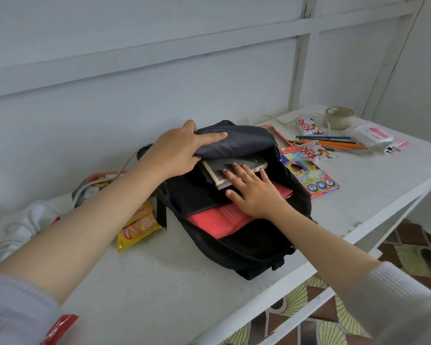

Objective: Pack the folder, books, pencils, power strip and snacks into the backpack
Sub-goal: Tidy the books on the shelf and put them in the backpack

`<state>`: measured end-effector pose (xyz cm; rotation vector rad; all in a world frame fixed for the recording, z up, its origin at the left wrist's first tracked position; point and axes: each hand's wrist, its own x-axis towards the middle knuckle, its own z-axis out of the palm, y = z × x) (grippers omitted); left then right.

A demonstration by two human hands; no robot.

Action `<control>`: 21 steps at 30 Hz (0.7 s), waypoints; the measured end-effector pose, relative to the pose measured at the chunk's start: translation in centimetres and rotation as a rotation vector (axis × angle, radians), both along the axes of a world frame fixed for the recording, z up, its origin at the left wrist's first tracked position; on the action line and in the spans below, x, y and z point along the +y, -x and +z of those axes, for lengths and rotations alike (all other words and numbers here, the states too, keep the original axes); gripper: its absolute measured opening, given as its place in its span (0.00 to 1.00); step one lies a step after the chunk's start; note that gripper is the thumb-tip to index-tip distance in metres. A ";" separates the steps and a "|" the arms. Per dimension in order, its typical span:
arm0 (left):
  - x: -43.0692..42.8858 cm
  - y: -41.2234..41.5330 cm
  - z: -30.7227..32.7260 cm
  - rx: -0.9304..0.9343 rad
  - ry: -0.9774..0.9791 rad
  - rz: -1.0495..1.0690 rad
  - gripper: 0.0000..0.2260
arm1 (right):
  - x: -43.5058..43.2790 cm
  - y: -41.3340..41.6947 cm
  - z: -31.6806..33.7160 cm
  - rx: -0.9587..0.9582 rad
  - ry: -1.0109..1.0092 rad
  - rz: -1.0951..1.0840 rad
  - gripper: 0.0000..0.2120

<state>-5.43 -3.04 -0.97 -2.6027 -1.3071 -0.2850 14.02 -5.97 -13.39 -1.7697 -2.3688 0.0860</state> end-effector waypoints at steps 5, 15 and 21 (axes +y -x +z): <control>0.3 0.2 0.5 0.008 0.045 -0.010 0.30 | 0.5 -0.2 0.9 -0.018 0.005 -0.017 0.27; 0.3 0.3 0.6 0.024 0.106 -0.006 0.33 | 0.4 -0.4 0.2 -0.078 0.064 -0.063 0.27; 0.2 0.1 0.0 0.047 0.087 0.007 0.34 | -0.1 -0.5 0.7 -0.031 0.097 -0.041 0.27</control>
